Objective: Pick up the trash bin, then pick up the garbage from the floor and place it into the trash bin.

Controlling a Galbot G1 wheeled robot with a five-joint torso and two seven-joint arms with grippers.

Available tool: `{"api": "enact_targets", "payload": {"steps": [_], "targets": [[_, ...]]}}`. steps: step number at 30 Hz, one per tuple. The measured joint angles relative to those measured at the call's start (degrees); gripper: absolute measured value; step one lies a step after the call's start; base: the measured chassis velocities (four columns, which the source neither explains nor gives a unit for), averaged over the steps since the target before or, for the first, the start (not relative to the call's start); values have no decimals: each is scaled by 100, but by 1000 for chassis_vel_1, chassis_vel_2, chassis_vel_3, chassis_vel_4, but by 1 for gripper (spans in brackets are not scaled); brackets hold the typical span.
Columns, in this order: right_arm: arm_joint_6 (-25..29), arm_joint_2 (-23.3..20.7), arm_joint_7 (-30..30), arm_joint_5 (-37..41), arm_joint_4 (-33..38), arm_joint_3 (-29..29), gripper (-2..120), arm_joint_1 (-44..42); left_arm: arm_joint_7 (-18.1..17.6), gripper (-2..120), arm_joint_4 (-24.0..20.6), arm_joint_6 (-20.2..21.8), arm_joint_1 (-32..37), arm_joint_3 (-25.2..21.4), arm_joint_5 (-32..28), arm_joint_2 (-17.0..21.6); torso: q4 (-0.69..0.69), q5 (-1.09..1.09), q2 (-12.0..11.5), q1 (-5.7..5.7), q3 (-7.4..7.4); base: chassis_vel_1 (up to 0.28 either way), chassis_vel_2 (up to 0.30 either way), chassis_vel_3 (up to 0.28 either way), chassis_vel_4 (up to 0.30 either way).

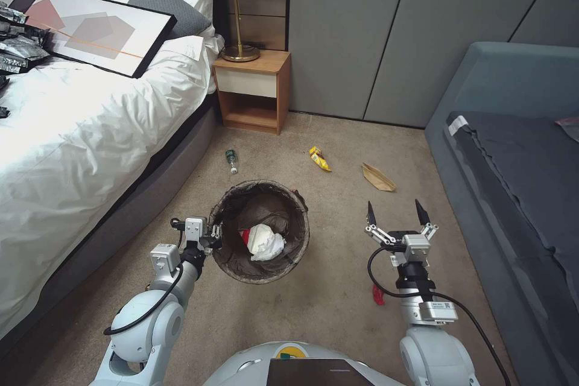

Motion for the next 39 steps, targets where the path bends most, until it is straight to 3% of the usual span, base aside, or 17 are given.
{"api": "enact_targets", "payload": {"steps": [6,8,10,23,25,26,28,32,39], "targets": [[-128,-23,35,-52,59,-12,100,-85,0,0,1,3,3,-17,-6,12,-1,0,0,0,0,0,0,0,0],[-545,-148,128,41,224,-77,100,-292,0,0,1,7,0,-21,-14,24,0,0,0,0,0,0,0,0,0],[-605,-171,141,75,245,-89,100,-321,0,0,1,7,-1,-21,-15,25,0,0,0,0,0,0,0,0,0],[-3009,-822,1175,1258,824,-468,100,-1005,0,0,47,10,-27,-40,-90,77,0,0,0,0,0,0,0,0,0],[-3724,-962,1445,1901,951,-540,100,-981,0,0,52,10,-29,-43,-98,86,0,0,0,0,0,0,0,0,0],[-3724,-962,1445,1901,951,-540,100,-981,0,0,52,10,-29,-43,-98,86,0,0,0,0,0,0,0,0,0],[-4213,-1087,1597,2461,1032,-555,100,-921,1,0,57,10,-32,-52,-105,88,-1,0,0,0,0,0,0,0,0],[-4643,-1293,1659,2862,873,-568,100,-686,5,0,74,6,-31,-44,-105,61,1,0,0,0,1,0,0,0,0],[-5041,-1454,1661,3293,-152,-793,100,-158,8,0,69,2,-26,-73,-106,64,0,1,0,0,1,0,0,0,0]]}}
